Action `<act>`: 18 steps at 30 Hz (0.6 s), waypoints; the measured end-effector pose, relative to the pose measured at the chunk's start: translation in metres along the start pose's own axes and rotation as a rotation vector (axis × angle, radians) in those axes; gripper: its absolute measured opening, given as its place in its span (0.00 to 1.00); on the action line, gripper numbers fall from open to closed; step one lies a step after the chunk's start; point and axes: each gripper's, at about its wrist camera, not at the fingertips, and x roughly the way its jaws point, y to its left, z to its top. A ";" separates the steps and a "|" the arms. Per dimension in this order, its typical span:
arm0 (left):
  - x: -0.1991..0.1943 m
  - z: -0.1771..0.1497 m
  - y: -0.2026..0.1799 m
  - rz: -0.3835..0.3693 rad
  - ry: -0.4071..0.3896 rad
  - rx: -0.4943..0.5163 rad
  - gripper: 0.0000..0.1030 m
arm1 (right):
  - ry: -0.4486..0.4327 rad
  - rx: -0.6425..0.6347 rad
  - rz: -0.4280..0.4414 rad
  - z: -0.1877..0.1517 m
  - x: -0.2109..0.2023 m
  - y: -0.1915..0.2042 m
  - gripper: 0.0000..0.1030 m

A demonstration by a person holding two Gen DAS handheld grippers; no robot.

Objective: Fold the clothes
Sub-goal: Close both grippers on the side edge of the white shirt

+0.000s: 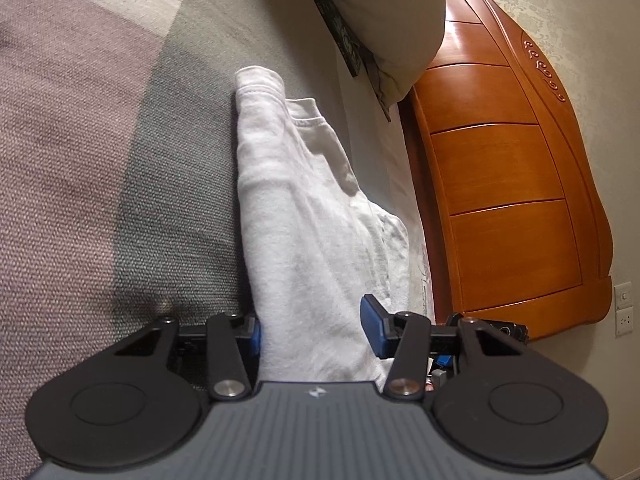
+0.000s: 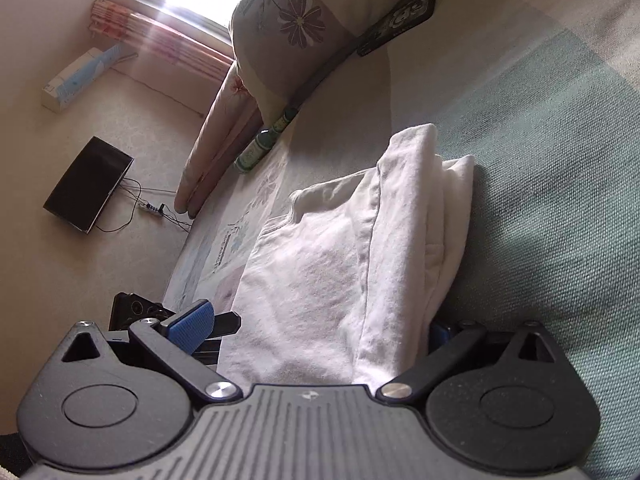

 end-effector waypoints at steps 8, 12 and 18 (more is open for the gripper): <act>0.000 -0.001 0.002 -0.008 0.002 -0.002 0.47 | -0.037 -0.015 -0.043 -0.006 0.003 0.004 1.00; 0.000 -0.001 0.001 -0.007 0.002 -0.003 0.47 | -0.075 -0.041 -0.065 -0.012 0.004 0.007 1.00; 0.000 -0.001 0.001 -0.005 0.001 -0.003 0.47 | -0.030 0.038 -0.048 0.002 0.006 0.001 1.00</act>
